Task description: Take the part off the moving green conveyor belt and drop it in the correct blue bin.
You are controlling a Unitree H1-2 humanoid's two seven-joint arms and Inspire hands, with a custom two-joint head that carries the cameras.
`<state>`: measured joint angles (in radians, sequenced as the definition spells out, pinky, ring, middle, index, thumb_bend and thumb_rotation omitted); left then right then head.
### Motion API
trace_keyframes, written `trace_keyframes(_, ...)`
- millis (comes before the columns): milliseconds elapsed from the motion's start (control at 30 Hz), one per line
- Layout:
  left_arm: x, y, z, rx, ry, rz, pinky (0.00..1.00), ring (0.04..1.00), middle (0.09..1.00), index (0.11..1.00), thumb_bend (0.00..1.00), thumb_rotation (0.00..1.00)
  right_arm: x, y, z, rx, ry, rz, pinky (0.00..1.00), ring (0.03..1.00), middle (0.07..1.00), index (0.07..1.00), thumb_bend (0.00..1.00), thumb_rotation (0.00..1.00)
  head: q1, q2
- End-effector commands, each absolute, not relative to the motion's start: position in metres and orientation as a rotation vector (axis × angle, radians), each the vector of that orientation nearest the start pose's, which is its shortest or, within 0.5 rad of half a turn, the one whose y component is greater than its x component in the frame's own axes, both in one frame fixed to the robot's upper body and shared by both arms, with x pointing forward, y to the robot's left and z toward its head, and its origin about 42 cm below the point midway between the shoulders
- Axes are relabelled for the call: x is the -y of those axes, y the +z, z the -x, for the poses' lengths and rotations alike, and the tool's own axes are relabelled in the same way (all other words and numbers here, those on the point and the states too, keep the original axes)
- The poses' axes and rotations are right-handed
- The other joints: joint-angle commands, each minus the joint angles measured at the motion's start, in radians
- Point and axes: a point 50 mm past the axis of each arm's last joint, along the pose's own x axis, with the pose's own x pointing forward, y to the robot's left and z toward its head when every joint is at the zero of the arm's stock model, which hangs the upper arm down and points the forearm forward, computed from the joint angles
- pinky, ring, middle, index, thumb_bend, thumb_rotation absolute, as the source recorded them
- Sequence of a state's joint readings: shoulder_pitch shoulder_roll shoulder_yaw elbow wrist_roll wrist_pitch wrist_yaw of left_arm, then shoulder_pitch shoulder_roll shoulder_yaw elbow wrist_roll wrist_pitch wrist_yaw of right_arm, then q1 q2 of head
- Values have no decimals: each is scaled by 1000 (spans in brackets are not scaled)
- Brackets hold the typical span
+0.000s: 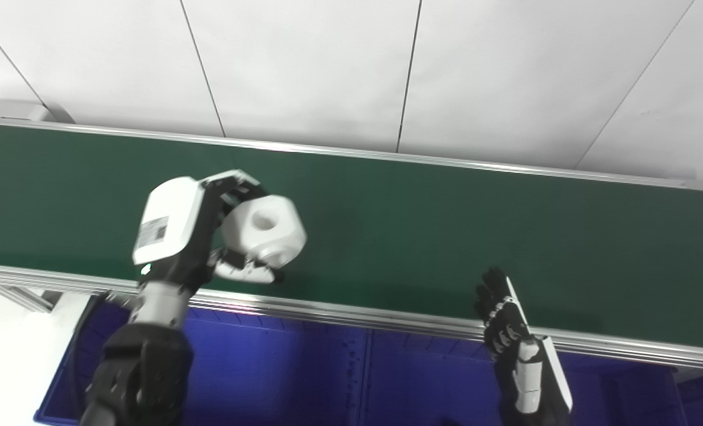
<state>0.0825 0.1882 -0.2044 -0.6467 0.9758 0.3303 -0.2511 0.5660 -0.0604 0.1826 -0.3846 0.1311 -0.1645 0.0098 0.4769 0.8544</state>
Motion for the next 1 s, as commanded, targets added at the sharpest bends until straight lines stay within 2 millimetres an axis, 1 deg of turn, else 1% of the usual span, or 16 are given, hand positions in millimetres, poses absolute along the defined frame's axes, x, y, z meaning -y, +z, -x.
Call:
trace_keyframes(0, -223, 230, -210, 205, 39, -1098, 304, 369, 429, 520, 518, 0, 208, 116, -105, 26, 64, -142, 1000, 1000, 1000, 1000, 843, 1000, 8, 1)
trace_keyframes(133, -236, 221, -189, 150, 64, -1142, 306, 382, 448, 519, 519, 0, 212, 115, -106, 22, 79, -145, 1000, 1000, 1000, 1000, 842, 1000, 23, 5)
trace_keyframes(167, -239, 219, -184, 138, 68, -1146, 280, 355, 432, 523, 517, 0, 213, 115, -106, 21, 81, -146, 1000, 1000, 1000, 1000, 838, 1000, 23, 5)
trace_keyframes(200, -244, 213, -177, 113, 76, -1155, 280, 355, 432, 523, 517, 0, 213, 114, -106, 18, 85, -143, 1000, 1000, 1000, 1000, 838, 1000, 28, 4)
trace_keyframes(233, -247, 208, -170, 87, 84, -1161, 266, 329, 415, 523, 516, 0, 214, 113, -106, 15, 88, -140, 1000, 1000, 1000, 1000, 839, 1000, 34, 1)
trace_keyframes(367, -256, 191, -152, 7, 91, -1167, 254, 314, 400, 519, 514, 0, 216, 110, -108, 7, 95, -130, 1000, 1000, 1000, 1000, 838, 1000, 52, -1)
trace_keyframes(400, -257, 188, -149, -11, 88, -1170, 262, 330, 407, 520, 515, 0, 217, 110, -109, 7, 97, -130, 1000, 1000, 1000, 1000, 834, 1000, 52, -1)
trace_keyframes(433, -259, 184, -146, -27, 86, -1174, 292, 369, 432, 517, 518, 0, 217, 109, -110, 7, 99, -133, 1000, 1000, 1000, 1000, 828, 1000, 58, -1)
trace_keyframes(500, -261, 176, -141, -53, 78, -1195, 330, 397, 450, 510, 520, 0, 218, 108, -111, 6, 104, -140, 1000, 1000, 1000, 1000, 825, 1000, 60, -2)
trace_keyframes(533, -262, 173, -139, -67, 73, -1206, 359, 414, 461, 505, 521, 0, 218, 108, -111, 4, 105, -143, 1000, 1000, 1000, 1000, 829, 1000, 57, -2)
trace_keyframes(567, -262, 170, -138, -84, 66, -1216, 362, 416, 461, 505, 521, 0, 218, 108, -112, 3, 106, -143, 1000, 1000, 1000, 1000, 830, 1000, 55, -2)
trace_keyframes(633, -261, 165, -138, -123, 47, -1234, 322, 368, 420, 515, 517, 0, 217, 107, -113, 2, 108, -142, 1000, 1000, 1000, 1000, 835, 1000, 46, -4)
trace_keyframes(800, -262, 155, -140, -227, -10, -1276, 303, 363, 410, 517, 515, 0, 213, 106, -114, 2, 106, -143, 1000, 1000, 1000, 1000, 854, 1000, 15, -9)
trace_keyframes(833, -263, 154, -141, -241, -17, -1284, 293, 357, 411, 517, 516, 0, 213, 106, -114, 3, 105, -145, 1000, 1000, 1000, 1000, 855, 1000, 12, -9)
trace_keyframes(967, -267, 147, -147, -284, -33, -1320, 304, 379, 430, 513, 519, 0, 213, 107, -115, 8, 90, -150, 1000, 1000, 1000, 1000, 874, 980, 11, -5)
